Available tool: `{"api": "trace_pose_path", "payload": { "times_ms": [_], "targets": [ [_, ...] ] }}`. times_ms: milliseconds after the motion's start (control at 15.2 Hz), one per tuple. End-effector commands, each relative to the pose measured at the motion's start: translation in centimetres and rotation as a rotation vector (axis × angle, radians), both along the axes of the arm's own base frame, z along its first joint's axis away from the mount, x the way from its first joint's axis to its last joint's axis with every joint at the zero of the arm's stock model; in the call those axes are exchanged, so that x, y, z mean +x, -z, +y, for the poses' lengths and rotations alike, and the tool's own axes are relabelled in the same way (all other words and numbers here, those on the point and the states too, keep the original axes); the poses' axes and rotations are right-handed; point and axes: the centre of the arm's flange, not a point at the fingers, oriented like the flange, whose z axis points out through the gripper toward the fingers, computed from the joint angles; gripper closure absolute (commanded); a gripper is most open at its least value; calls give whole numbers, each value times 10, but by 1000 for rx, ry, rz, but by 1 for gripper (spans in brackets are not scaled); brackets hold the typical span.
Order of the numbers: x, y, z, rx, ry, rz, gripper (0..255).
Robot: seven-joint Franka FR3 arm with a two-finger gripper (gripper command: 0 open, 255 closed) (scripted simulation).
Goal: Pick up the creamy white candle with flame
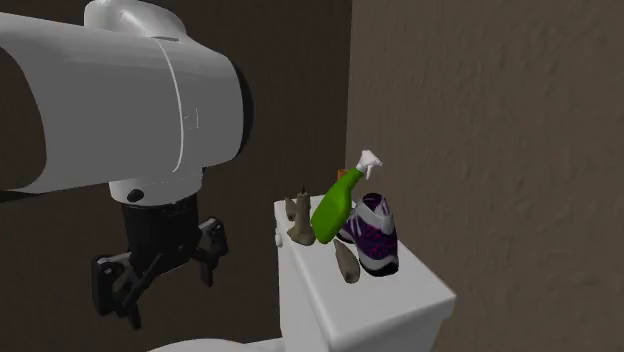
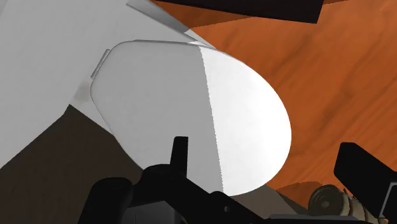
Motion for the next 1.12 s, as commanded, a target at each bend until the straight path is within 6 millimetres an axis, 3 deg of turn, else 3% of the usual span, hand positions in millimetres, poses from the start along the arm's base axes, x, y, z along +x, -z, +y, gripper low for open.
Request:
{"api": "trace_pose_path", "payload": {
  "times_ms": [0, 528, 1056],
  "targets": [
    [0, 0, 0, 0, 0, 0, 0],
    [27, -15, -101, -13, -113, 53, 0],
    [66, -29, -199, -26, -227, 106, 0]
  ]
}}
